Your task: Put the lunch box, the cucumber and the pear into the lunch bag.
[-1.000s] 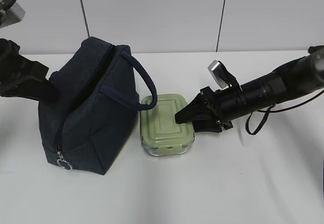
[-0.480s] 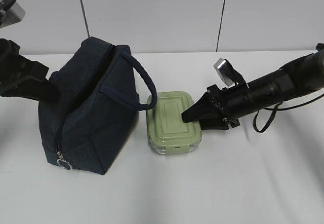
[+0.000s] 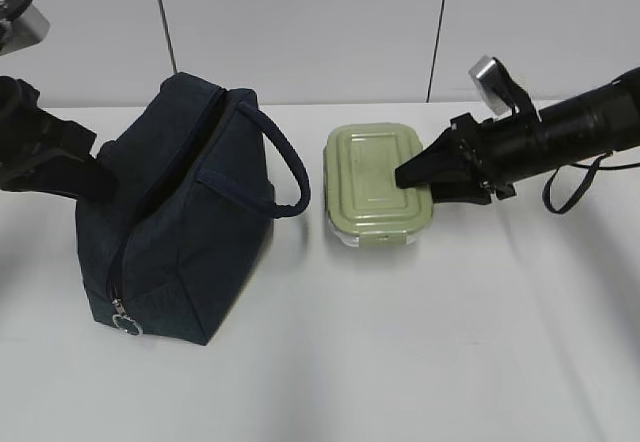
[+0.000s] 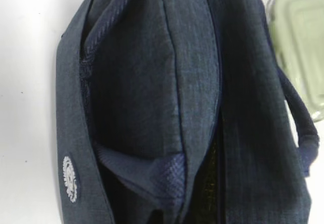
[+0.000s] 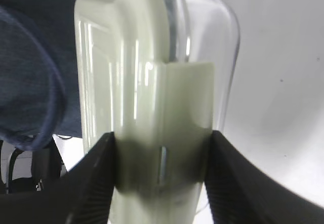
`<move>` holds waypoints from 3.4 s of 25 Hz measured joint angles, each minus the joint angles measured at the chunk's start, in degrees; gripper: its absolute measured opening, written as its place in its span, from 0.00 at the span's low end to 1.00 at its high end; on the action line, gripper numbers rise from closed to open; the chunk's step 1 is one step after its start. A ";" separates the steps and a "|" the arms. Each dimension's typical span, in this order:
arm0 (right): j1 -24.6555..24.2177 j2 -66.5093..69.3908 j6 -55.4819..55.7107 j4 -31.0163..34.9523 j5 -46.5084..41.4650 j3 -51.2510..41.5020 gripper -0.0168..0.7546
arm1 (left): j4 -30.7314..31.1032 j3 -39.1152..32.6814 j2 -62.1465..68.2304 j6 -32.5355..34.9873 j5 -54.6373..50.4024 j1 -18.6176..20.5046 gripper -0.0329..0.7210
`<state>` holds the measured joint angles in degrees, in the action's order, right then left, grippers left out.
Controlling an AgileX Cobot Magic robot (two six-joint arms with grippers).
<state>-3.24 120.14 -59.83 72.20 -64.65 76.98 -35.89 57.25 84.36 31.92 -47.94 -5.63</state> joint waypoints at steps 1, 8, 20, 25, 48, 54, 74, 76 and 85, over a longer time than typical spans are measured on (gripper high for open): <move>0.00 -1.19 0.00 0.00 -0.12 0.00 0.51 | 0.00 0.00 0.00 0.00 0.00 0.00 0.05; 0.24 -8.96 3.66 -0.78 -1.52 5.16 0.51 | 0.00 0.00 0.00 0.00 0.00 0.00 0.05; 15.40 -10.64 18.83 -2.06 1.08 15.72 0.51 | 0.00 0.00 0.00 -0.06 0.10 0.00 0.05; 19.04 -10.64 29.49 -4.97 5.73 16.01 0.51 | 0.00 0.00 0.00 -0.06 0.53 0.00 0.05; 28.43 -9.45 54.15 -22.86 12.55 26.28 0.51 | -0.06 0.00 0.00 -0.06 3.42 0.00 0.05; 29.55 -7.15 59.83 -29.92 11.71 26.28 0.51 | -0.06 0.00 0.00 -0.06 3.42 0.00 0.05; 32.38 0.09 71.06 -39.53 12.75 26.74 0.51 | -1.12 0.00 0.00 -0.06 3.73 -1.54 0.05; 33.55 1.03 71.06 -39.53 13.22 26.74 0.51 | -1.12 0.00 0.00 -0.06 3.77 -1.90 0.05; 36.00 1.38 68.98 -42.25 15.14 28.40 0.57 | -0.82 0.00 0.00 -0.06 4.01 -2.08 0.05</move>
<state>32.76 121.52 9.15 29.95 -49.51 105.39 -36.71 57.25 84.36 31.87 -43.92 -7.71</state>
